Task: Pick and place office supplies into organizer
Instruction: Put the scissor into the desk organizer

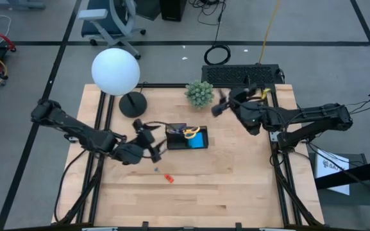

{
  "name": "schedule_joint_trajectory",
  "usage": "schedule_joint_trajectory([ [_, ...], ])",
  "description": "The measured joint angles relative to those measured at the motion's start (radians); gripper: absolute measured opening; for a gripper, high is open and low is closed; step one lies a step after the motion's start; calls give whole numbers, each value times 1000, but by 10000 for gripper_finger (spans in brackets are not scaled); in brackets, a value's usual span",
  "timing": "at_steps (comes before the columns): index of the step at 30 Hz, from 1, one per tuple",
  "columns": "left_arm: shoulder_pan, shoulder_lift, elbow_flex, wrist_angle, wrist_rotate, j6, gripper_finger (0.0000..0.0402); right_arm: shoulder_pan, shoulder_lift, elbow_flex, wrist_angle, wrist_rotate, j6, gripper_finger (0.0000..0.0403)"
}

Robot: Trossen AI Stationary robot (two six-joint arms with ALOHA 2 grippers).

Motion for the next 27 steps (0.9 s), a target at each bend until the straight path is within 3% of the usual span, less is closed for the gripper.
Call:
schedule_joint_trajectory([
  [4, 4, -128, -107, 4, -22, -61, 282, -23, 4, -39, -19, -415, 62, 153],
  [6, 4, -193, -148, 30, -21, -57, 282, -39, 17, -68, 13, -543, 87, 153],
  [12, -10, -351, -221, 41, 24, -62, 282, -63, 22, -182, 70, -696, 186, 153],
  [14, -18, -382, -232, 59, 24, -62, 282, -70, 23, -226, 105, -799, 182, 153],
  [20, -39, -404, -251, 55, 22, -30, 282, -81, 22, -319, 249, -1102, 158, 153],
  [27, -39, -400, -251, 61, 9, -20, 282, -121, 42, -383, 279, -1259, 153, 153],
])
